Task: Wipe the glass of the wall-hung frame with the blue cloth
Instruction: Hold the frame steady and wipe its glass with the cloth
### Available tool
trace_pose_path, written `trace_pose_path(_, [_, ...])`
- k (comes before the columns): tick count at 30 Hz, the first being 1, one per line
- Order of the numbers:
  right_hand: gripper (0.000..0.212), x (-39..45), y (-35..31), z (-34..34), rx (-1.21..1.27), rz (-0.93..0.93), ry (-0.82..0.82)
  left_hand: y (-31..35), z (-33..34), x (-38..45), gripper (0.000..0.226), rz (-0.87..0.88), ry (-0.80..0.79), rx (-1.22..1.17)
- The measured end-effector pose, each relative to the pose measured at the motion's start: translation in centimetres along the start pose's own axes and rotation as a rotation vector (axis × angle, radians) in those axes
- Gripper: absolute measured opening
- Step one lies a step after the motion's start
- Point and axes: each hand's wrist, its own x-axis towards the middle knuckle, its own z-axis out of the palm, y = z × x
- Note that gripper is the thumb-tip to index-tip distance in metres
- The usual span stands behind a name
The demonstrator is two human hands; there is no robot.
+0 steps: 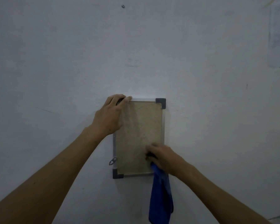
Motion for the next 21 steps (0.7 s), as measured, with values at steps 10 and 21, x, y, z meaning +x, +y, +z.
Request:
trace_pose_path(10, [0.014,1.1,0.6,-1.5,-0.197,-0.019,0.457,-0.1,0.6,-0.4,0.093,0.029,0.0,-0.055])
trace_pose_path(21, [0.007,1.9,0.8,-4.9,0.01,0.069,0.516,1.2,3.2,-4.9,0.079,-0.027,0.141,-0.249])
